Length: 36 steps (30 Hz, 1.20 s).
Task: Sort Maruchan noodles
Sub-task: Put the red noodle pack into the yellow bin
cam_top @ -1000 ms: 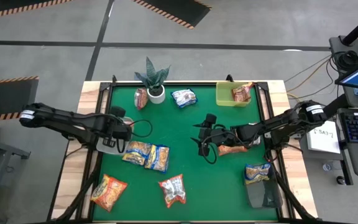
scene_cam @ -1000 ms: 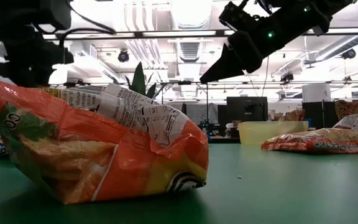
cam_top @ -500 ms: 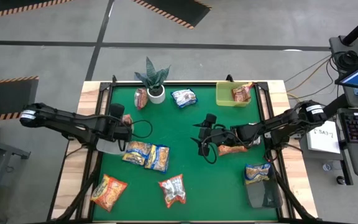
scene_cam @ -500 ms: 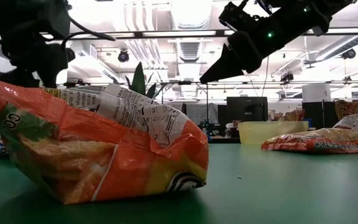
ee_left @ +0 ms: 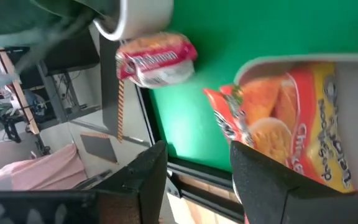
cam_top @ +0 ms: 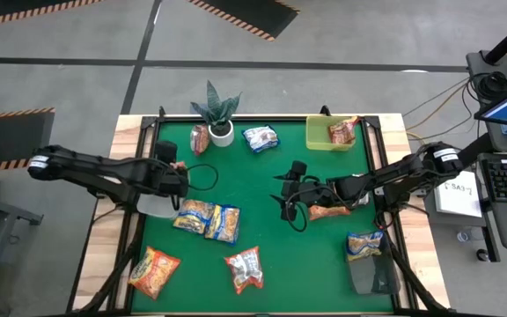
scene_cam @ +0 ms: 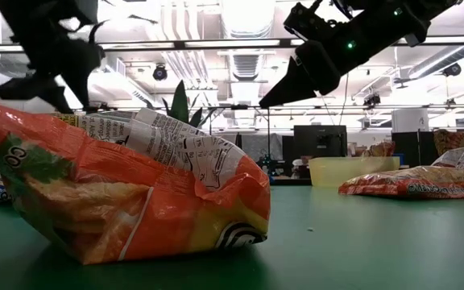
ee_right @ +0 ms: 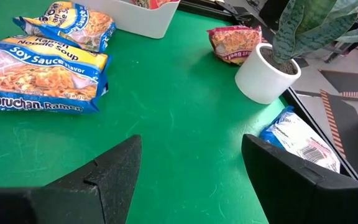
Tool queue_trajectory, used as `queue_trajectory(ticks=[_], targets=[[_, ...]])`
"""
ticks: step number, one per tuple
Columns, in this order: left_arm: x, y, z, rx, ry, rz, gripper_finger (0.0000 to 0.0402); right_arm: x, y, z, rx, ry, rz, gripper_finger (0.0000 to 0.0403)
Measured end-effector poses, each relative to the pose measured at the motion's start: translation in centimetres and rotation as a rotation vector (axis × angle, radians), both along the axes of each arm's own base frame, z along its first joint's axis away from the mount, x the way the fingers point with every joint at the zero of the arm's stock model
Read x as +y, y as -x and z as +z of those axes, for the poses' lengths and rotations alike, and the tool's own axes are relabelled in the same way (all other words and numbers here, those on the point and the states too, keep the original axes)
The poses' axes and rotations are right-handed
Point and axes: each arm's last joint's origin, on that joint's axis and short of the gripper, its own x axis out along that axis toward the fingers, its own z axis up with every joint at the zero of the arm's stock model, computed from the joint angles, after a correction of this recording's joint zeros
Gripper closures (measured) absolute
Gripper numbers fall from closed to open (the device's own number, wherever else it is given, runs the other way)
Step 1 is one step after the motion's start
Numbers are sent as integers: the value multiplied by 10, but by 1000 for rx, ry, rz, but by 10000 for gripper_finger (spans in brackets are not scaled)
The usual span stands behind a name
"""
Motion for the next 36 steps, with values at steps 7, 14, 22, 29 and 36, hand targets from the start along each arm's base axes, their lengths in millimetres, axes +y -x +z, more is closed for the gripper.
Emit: queue_trajectory(ticks=[7, 14, 22, 29, 36], targets=[[-2, -21, 44, -396, 71, 111, 244, -1, 6, 15, -38, 16, 9, 137], [-1, -45, 79, -839, 218, 201, 244, -13, 23, 48, -136, 21, -18, 149], [31, -51, 67, -1021, 268, 525, 255, -27, 50, 81, -225, 32, -54, 149], [79, -57, 42, -956, 415, 797, 256, -28, 65, 89, -206, 33, -51, 150], [107, -65, 17, -856, 400, 912, 199, -28, 70, 84, -141, 28, -55, 137]])
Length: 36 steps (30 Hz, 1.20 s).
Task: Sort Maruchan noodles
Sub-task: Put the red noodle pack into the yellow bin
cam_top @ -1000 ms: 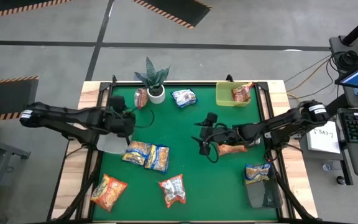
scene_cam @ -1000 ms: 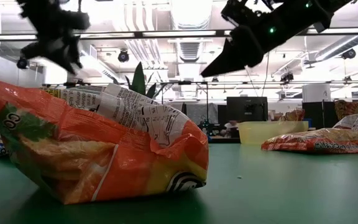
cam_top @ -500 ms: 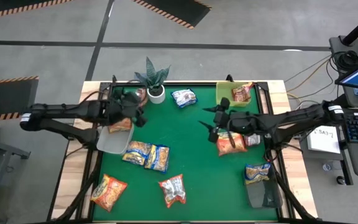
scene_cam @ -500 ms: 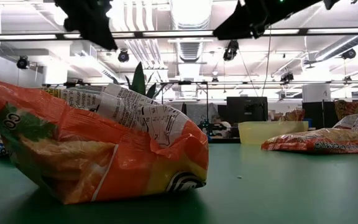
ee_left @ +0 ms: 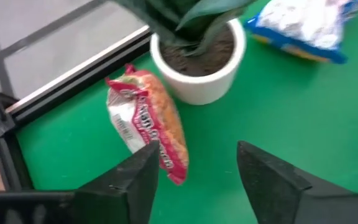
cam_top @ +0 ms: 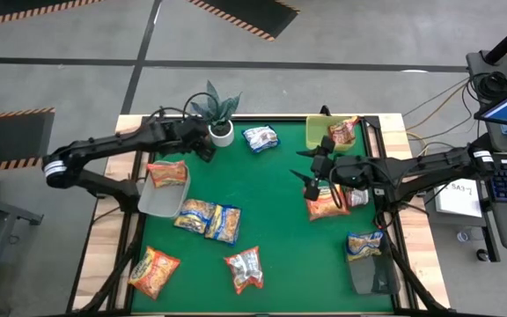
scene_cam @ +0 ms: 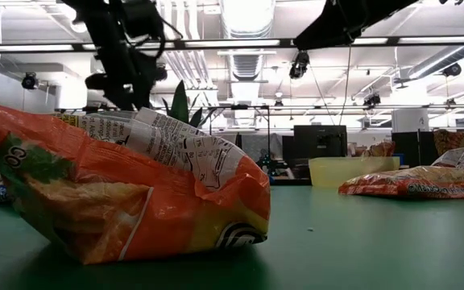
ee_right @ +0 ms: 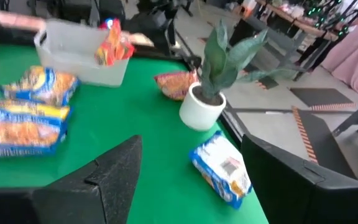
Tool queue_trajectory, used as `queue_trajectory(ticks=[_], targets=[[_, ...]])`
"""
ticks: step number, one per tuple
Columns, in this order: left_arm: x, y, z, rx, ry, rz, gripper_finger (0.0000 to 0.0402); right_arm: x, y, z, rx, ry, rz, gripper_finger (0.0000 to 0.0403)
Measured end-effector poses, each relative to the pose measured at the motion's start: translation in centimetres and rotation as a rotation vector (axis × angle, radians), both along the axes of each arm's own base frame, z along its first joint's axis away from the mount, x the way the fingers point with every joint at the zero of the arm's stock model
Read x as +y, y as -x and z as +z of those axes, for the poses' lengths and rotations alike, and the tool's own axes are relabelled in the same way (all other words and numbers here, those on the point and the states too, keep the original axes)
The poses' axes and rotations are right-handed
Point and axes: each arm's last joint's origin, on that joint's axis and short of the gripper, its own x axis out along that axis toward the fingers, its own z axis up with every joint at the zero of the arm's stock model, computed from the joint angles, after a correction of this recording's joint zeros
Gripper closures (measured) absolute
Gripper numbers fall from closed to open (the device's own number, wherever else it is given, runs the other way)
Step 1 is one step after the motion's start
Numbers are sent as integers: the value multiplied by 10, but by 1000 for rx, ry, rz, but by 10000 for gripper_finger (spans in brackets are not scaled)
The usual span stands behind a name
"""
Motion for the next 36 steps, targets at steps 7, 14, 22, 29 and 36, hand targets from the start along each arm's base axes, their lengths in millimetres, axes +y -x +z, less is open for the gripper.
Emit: queue_trajectory(ticks=[7, 14, 22, 29, 36], targets=[[15, -10, -23, 99, 14, 39, 156, -1, 1, -2, 27, 0, -2, 131], [27, -18, -44, 199, -7, 65, 159, -1, 1, -2, 22, -11, -7, 135], [41, -24, -63, 253, -12, 87, 166, -1, 1, -3, 30, -16, -9, 133], [45, -27, -70, 274, -19, 79, 167, -1, 2, -4, 36, -29, -14, 138], [45, -26, -83, 303, -4, 78, 174, -1, 2, -5, 41, -29, -15, 133]])
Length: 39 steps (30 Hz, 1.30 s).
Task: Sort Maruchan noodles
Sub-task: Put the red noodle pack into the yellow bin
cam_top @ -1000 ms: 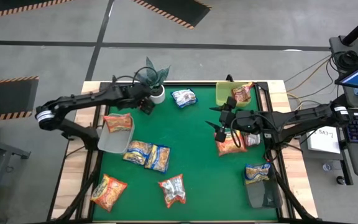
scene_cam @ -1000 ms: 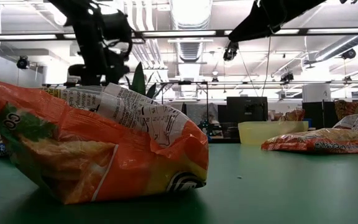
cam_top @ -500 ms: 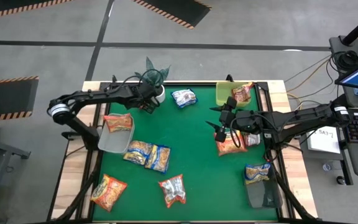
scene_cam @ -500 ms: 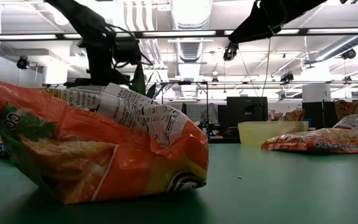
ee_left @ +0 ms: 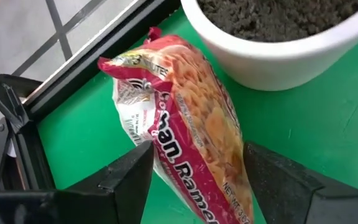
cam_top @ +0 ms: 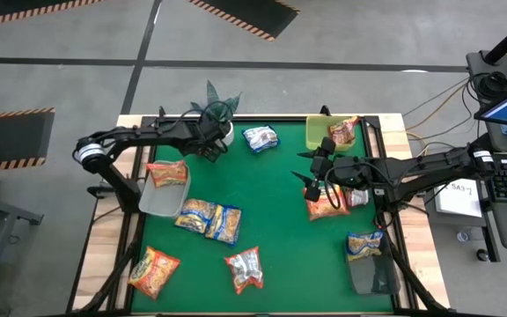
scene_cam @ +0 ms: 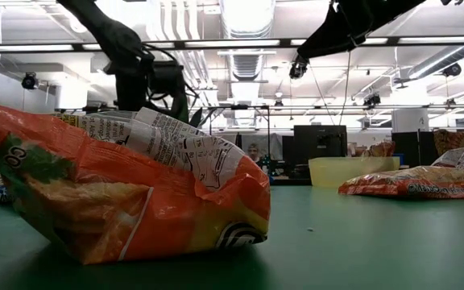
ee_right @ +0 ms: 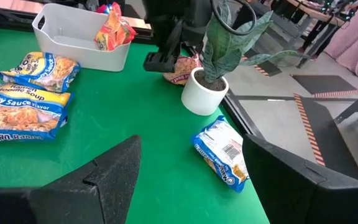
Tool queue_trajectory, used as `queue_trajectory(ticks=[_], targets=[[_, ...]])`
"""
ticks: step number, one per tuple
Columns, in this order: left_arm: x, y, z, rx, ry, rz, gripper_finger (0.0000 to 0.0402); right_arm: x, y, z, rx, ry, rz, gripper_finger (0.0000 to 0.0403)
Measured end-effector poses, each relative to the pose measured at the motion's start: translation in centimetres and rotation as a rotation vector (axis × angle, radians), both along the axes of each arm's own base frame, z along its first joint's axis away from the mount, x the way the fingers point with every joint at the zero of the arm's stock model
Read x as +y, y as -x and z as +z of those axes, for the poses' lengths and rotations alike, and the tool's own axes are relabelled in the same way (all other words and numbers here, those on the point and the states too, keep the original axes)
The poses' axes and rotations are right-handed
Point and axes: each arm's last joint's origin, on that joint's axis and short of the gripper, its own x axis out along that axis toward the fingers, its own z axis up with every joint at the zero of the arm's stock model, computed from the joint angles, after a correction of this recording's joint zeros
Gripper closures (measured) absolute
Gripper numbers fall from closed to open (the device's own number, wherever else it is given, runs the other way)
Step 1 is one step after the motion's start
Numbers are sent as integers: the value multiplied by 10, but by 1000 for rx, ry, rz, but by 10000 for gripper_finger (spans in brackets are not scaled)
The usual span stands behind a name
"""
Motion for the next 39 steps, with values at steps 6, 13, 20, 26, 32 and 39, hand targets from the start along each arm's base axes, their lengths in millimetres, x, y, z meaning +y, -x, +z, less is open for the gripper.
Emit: queue_trajectory(ticks=[6, 13, 20, 26, 32, 39], targets=[[-4, 4, -6, 4, 5, 5, 240, 0, 0, 0, -2, -5, -2, 139], [-8, 4, -6, 20, 3, -6, 364, 0, 0, 0, -1, -2, -1, 140], [-19, 5, 7, 18, 16, -39, 393, 0, 0, 0, 0, 0, 0, 140], [-43, 5, 39, 28, 14, -146, 401, 0, 0, 0, 0, 1, 0, 147], [-82, 0, 70, -29, 25, -474, 401, 0, -1, 0, -4, -6, 0, 145], [-126, -17, 88, -230, 45, -818, 401, 2, -5, -4, 9, -25, 45, 147]])
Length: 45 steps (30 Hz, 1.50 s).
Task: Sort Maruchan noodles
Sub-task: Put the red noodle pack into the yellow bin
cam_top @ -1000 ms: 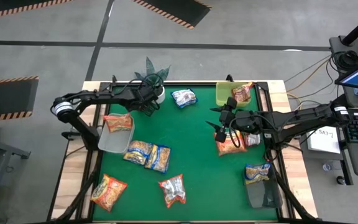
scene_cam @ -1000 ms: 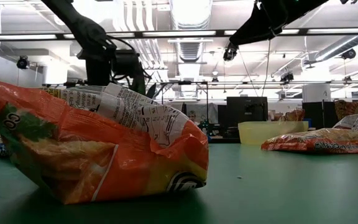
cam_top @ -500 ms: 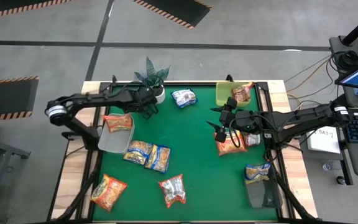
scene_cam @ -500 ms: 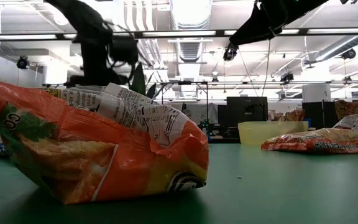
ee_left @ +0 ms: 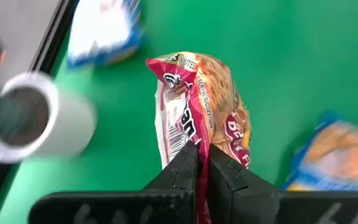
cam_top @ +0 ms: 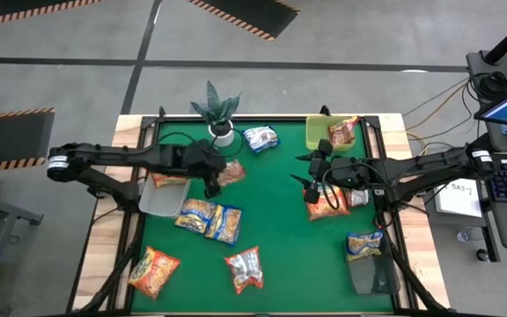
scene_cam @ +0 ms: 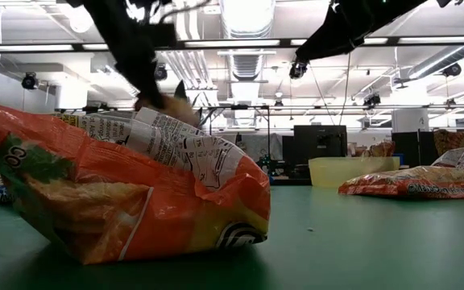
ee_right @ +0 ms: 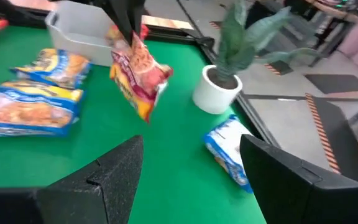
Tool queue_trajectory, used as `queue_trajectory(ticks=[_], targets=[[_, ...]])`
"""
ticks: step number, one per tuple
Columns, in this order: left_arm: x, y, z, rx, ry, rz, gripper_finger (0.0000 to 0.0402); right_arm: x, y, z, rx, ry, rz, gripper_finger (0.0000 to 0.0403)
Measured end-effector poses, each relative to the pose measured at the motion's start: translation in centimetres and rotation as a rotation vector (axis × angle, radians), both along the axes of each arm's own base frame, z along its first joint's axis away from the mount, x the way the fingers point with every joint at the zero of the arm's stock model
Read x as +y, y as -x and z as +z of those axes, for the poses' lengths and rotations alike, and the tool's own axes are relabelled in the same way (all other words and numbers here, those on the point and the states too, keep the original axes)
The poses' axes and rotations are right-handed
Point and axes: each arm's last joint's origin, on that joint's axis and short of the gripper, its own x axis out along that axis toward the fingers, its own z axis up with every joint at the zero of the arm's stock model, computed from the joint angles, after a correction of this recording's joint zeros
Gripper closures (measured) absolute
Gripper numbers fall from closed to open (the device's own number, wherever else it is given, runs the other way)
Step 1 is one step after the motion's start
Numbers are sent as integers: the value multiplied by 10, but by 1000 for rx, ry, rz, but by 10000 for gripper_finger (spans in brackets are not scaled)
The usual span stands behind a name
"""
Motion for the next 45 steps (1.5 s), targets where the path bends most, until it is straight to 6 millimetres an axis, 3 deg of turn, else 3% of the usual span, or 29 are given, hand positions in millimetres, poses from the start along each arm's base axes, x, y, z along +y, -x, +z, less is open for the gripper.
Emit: queue_trajectory(ticks=[8, 19, 32, 37, 41, 45], targets=[[-23, -32, -2, -179, -61, -155, 402, 6, -20, -11, -28, -147, 154, 143], [-34, -66, -29, -195, -125, -258, 402, 10, -60, -14, 71, -154, 164, 111], [-44, -73, -30, -250, -137, -323, 401, 1, -97, -44, 292, -137, 130, 106], [-53, -74, -27, -270, -172, -380, 401, -2, -108, -48, 312, -153, 201, 108], [-59, -75, -25, -290, -187, -423, 401, -1, -115, -51, 324, -196, 279, 123], [-62, -75, -25, -291, -187, -451, 401, -3, -118, -48, 362, -208, 280, 163]])
